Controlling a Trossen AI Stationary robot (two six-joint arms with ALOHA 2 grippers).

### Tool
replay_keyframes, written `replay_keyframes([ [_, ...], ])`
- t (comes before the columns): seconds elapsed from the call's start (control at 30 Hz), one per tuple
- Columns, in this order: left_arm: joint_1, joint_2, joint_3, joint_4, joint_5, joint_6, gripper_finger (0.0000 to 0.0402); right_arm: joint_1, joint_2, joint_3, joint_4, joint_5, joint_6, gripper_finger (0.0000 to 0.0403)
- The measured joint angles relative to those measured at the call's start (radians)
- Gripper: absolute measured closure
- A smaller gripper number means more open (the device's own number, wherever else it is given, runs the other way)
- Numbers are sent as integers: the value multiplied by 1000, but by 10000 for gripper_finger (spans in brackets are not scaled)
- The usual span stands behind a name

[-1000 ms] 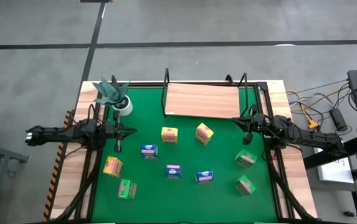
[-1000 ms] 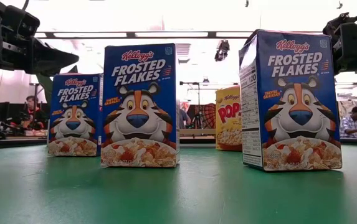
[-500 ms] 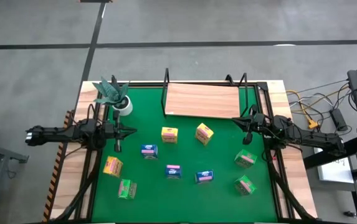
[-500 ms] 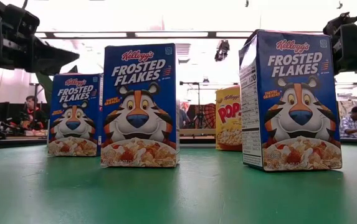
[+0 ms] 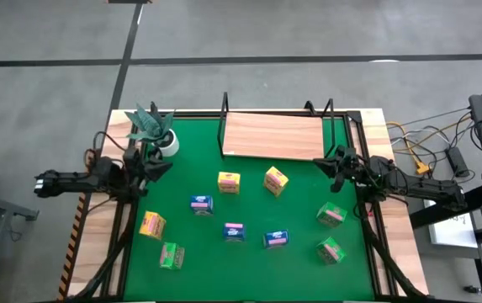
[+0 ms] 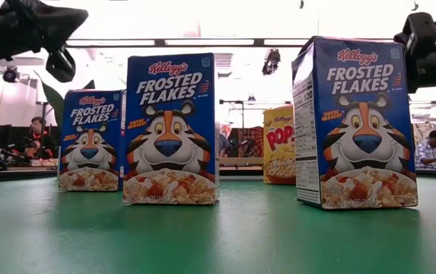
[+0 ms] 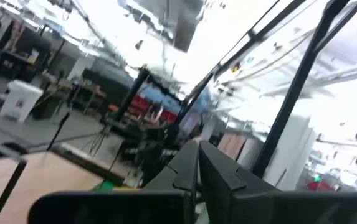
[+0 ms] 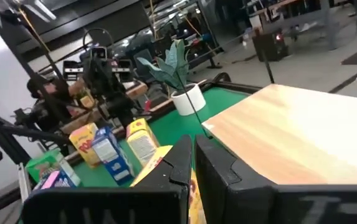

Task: Stack cereal on shelf
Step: Put the middle left yellow cereal box on the shelf

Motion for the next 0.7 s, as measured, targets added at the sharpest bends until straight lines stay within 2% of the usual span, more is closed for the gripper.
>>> replay_keyframes([
  [0.17, 0, 3, 0, 125, 5, 24, 402, 0, 0, 0, 2, 17, -83, 394],
  [0.33, -1, 46, 0, 269, 43, 118, 402, 0, 0, 0, 2, 19, -141, 394],
  [0.43, -2, 116, 0, 386, 89, 124, 402, 0, 0, 0, 23, 22, -177, 394],
  [0.6, -8, 285, 20, 583, 110, 118, 402, 0, 0, 0, 200, 18, -217, 394],
  [0.7, -8, 386, 98, 591, 115, 111, 402, 0, 0, 0, 299, 16, -273, 394],
])
